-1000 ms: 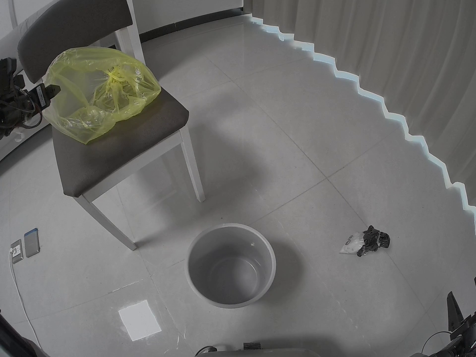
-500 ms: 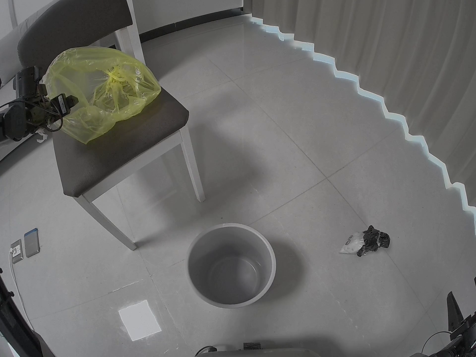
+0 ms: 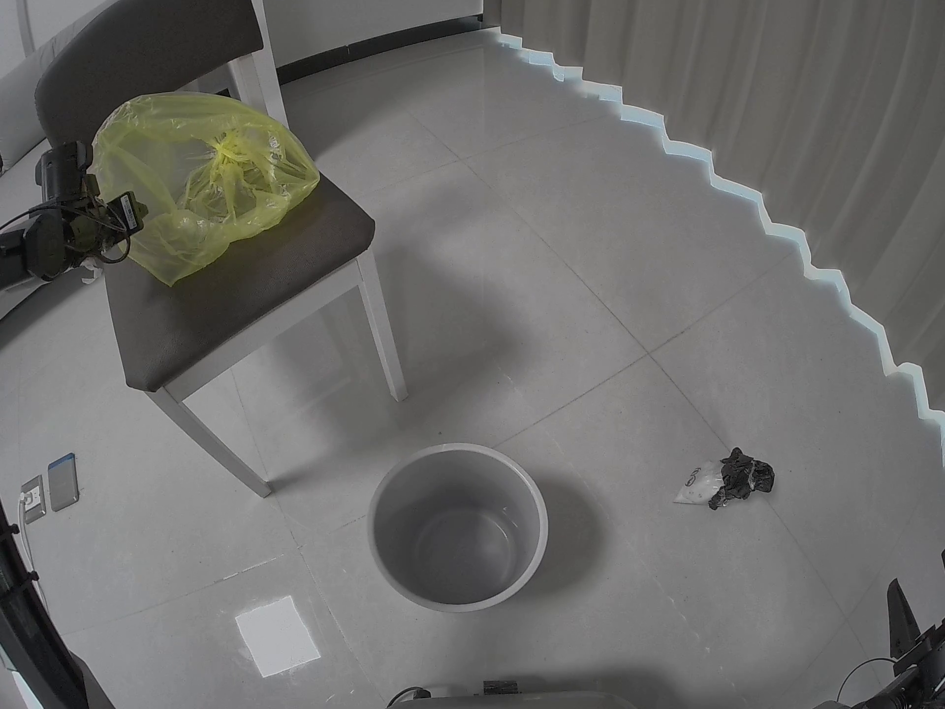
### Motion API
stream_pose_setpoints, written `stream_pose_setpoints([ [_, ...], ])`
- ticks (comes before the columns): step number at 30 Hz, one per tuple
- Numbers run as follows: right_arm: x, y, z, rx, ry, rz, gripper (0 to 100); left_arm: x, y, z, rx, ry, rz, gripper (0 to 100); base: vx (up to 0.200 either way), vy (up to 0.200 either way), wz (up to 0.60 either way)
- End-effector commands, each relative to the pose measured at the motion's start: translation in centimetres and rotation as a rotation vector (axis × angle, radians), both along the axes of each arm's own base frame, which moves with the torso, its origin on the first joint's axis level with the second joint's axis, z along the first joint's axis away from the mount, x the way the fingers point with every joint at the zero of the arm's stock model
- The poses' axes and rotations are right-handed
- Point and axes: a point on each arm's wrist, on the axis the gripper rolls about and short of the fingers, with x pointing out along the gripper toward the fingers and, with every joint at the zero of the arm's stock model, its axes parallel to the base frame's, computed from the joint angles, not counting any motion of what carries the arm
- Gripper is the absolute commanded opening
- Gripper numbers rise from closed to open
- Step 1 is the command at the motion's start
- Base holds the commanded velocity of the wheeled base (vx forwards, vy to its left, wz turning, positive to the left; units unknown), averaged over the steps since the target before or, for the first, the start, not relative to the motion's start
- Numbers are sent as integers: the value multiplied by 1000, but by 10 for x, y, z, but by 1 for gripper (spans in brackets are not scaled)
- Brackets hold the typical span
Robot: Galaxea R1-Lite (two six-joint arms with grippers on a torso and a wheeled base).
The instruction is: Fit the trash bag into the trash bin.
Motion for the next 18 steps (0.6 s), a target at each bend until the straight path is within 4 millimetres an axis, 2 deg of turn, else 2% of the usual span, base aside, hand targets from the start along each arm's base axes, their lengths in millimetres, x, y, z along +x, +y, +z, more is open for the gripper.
stream_pose_setpoints([
  [1,0,0,-5,1,0,-3,100,0,1,4,-1,-14,2,0,0,0,0],
  [9,0,0,-5,6,-1,-8,100,-6,-2,13,-6,-35,2,0,0,0,0],
  [11,0,0,-4,5,-10,-1,100,-20,-11,32,-20,-78,-18,0,0,0,0],
  [12,-1,0,1,14,-40,2,100,-28,-18,40,-21,-92,-47,0,0,0,0],
  [14,-9,1,29,66,-163,52,100,-49,-33,61,-22,-124,-119,0,0,0,0],
  [16,-9,1,29,66,-163,52,100,-49,-33,61,-22,-124,-119,0,0,0,0],
  [17,-10,2,64,133,-167,128,100,-83,-60,98,-6,-172,-228,0,0,0,0],
  [18,-6,2,70,131,-135,137,100,-95,-72,112,5,-189,-265,0,0,0,0],
])
